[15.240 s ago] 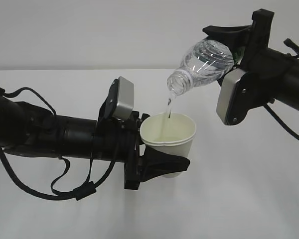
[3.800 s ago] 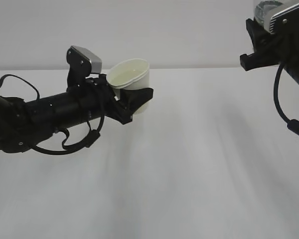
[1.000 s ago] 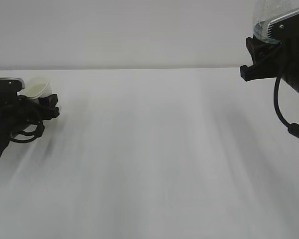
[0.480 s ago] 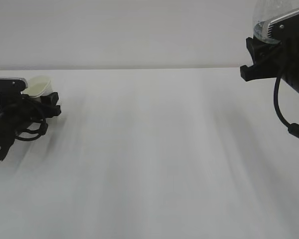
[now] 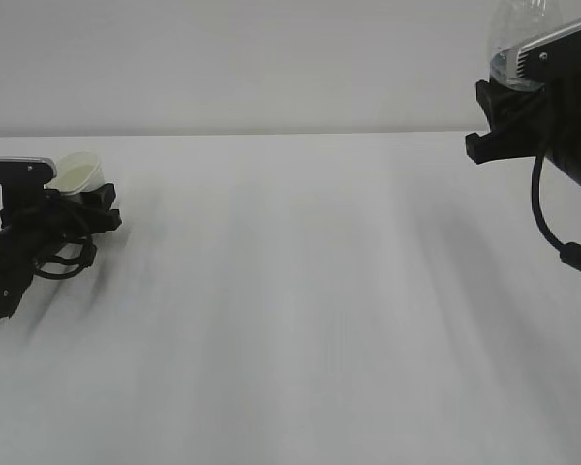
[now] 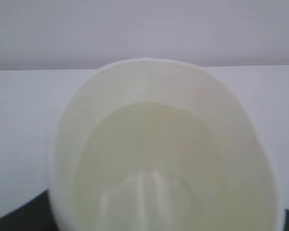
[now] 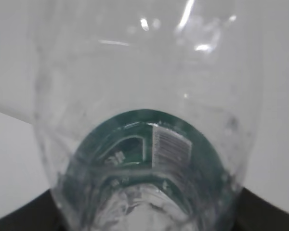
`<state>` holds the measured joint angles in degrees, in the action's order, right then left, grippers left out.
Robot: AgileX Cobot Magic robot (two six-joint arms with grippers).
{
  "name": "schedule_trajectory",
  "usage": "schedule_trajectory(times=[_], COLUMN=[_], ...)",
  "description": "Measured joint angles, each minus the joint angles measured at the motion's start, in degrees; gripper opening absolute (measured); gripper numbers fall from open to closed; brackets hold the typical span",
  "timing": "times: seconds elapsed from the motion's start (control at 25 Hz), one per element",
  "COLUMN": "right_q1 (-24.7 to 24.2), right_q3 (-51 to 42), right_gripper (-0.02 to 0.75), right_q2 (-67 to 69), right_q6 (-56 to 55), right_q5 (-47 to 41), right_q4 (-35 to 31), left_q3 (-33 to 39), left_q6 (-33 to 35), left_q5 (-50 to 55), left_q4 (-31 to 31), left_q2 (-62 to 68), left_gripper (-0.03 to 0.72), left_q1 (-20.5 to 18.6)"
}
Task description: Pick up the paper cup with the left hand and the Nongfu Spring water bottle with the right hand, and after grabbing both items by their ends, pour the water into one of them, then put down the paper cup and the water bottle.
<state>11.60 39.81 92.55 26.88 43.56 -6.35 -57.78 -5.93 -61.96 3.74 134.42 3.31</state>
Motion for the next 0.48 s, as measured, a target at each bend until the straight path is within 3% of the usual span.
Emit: schedule_trajectory(times=[0.16, 0.48], right_q1=[0.0, 0.0], right_q3=[0.0, 0.0], right_gripper=[0.400, 0.400], right_q2=[0.0, 0.0], right_q6=[0.0, 0.0], right_q5=[-0.1, -0.1], right_q4=[0.0, 0.0], left_q3=[0.0, 0.0], left_q6=[0.0, 0.0], left_q5=[-0.4, -0.6], left_q4=[0.0, 0.4], left_q2=[0.2, 0.2], left_gripper=[0.452, 0.584], left_q1=[0.0, 0.0])
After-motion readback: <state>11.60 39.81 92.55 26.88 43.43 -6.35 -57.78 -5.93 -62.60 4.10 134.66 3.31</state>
